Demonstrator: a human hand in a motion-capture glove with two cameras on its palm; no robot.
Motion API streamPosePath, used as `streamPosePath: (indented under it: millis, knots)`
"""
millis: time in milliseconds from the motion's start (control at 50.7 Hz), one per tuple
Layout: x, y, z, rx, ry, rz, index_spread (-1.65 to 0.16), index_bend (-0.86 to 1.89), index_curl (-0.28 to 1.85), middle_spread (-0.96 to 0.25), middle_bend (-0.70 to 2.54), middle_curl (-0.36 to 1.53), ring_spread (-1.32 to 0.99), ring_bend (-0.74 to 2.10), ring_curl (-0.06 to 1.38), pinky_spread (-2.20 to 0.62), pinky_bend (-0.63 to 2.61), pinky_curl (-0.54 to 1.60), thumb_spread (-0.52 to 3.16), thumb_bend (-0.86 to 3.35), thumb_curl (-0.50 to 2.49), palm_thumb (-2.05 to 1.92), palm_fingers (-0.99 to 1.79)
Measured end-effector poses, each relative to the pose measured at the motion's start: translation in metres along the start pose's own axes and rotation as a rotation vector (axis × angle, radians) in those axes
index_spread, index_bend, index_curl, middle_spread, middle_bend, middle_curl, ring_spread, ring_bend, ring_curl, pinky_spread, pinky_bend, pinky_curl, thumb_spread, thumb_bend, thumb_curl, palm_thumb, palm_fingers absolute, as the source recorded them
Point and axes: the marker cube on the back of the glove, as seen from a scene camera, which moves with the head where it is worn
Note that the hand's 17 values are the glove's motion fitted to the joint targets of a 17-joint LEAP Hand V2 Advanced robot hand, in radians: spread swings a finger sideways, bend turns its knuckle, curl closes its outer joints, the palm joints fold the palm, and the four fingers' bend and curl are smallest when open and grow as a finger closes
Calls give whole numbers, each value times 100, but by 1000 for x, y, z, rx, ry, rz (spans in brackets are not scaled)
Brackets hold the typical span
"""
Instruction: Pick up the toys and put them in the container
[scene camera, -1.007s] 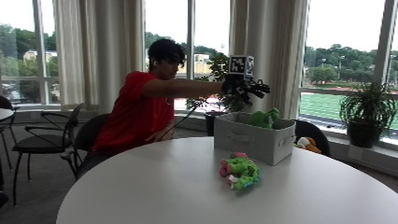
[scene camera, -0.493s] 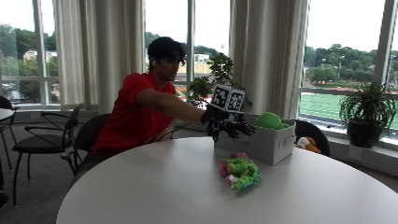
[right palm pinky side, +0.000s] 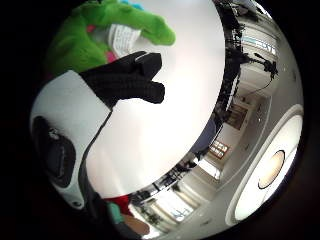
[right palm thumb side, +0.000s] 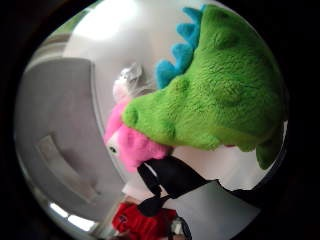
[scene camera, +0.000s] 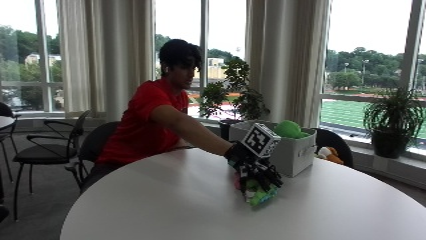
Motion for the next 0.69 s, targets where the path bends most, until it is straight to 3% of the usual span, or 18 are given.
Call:
streamPosePath:
  millis: [99, 197, 316, 414, 493, 592, 691]
  knots:
    - [9, -4, 8, -61, 123, -120, -35, 6, 10, -2, 9, 21, 4, 31, 29, 8, 155, 36, 87, -7, 31, -7, -26]
    - [-3, -11, 9, -59, 106, -18, -35, 6, 9, -1, 8, 19, 4, 33, 30, 5, 159, 37, 84, -6, 31, -5, -25]
    - [-5, -10, 6, -31, 32, -29, -39, 16, 12, -1, 5, 16, 3, 42, 33, 1, 158, 36, 89, -2, 31, 2, -16]
    - [-7, -7, 5, 17, -22, -22, -44, 60, 26, -7, 8, 13, 0, 47, 33, -7, 142, 32, 102, 4, 33, 14, 19]
    - [-9, -3, 5, 107, -36, 25, -43, 77, 32, -11, 3, 10, -6, 57, 35, -15, 141, 31, 111, 12, 37, 29, 31]
    - [-12, 6, 7, 234, -38, 77, -41, 68, 32, -22, 22, 15, -22, 79, 39, -30, 132, 28, 114, 23, 44, 49, 69]
    - [-13, 18, 5, 304, -72, 93, -40, 73, 37, -29, 32, 20, -33, 85, 42, -37, 119, 27, 105, 25, 50, 59, 86]
